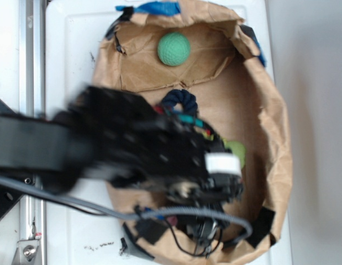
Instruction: Grab the gray animal.
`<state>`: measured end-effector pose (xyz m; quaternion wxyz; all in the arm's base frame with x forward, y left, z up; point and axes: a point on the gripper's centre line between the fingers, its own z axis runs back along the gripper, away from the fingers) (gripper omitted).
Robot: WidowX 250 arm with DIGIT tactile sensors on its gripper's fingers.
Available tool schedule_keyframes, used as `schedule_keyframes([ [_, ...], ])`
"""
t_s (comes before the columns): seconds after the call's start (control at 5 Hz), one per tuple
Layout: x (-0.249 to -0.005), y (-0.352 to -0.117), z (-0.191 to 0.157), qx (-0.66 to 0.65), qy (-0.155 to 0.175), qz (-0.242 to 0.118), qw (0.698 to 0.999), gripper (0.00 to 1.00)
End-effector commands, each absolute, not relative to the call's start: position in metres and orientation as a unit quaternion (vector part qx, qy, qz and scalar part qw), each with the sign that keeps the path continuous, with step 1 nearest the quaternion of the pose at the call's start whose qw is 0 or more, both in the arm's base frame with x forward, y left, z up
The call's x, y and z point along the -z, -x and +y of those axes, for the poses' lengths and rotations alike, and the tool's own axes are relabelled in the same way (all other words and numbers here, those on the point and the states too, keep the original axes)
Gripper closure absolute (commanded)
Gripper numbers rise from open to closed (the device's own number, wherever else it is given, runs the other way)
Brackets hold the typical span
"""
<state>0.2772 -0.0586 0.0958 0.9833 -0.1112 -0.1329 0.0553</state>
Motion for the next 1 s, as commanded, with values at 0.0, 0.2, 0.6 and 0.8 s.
schedule_keyframes([
  [0.0,-0.169,-0.259,-0.006,-0.126,0.091,-0.168,0.973,1.00],
  [0.2,-0.183,-0.252,0.000,-0.143,0.018,-0.131,0.981,1.00],
  [0.6,-0.191,-0.247,0.013,-0.145,-0.018,-0.073,0.987,1.00],
  [0.8,-0.190,-0.248,0.016,-0.147,-0.019,-0.076,0.986,1.00],
])
